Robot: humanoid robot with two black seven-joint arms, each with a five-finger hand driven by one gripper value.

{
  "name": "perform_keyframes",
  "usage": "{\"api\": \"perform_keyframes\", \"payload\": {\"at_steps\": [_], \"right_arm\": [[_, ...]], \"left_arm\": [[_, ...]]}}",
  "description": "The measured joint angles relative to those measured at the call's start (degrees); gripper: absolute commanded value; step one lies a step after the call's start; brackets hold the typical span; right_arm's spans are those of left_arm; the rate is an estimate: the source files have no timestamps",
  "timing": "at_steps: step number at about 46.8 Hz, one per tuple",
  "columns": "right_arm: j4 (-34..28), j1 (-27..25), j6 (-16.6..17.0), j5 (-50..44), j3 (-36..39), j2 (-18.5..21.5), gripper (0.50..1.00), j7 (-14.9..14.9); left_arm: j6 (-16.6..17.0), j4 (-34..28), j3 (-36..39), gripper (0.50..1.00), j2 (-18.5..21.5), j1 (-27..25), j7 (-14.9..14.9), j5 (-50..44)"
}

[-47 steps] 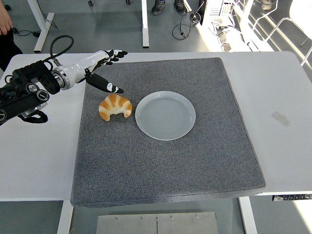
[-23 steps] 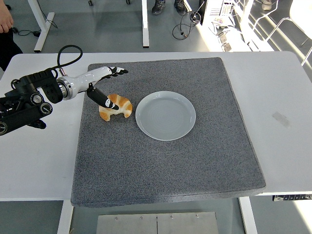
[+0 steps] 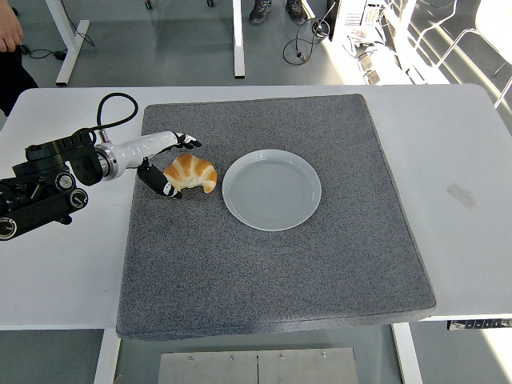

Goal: Place the bread on the plate

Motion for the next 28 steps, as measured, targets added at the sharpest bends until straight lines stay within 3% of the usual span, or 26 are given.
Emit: {"api": "perform_keyframes", "payload": {"at_steps": [15, 23, 28], "right_arm": [[0.00, -0.01, -0.01, 0.00, 0.02, 0.00, 1.000, 0.00], [0.00, -0.02, -0.01, 0.00, 0.01, 0.00, 1.000, 0.00], [0.00, -0.03, -0.01, 0.00, 0.01, 0.00, 1.000, 0.00]], "left_arm": [[0.43, 0.20, 0.06, 0.751, -0.31, 0.15, 0.06, 0.13], [2.87, 0.63, 0.06, 0.749, -0.59, 0.80, -0.19, 3.67], [4.19, 0.89, 0.11, 0.716, -0.76, 1.16, -0.40, 4.48]]}}
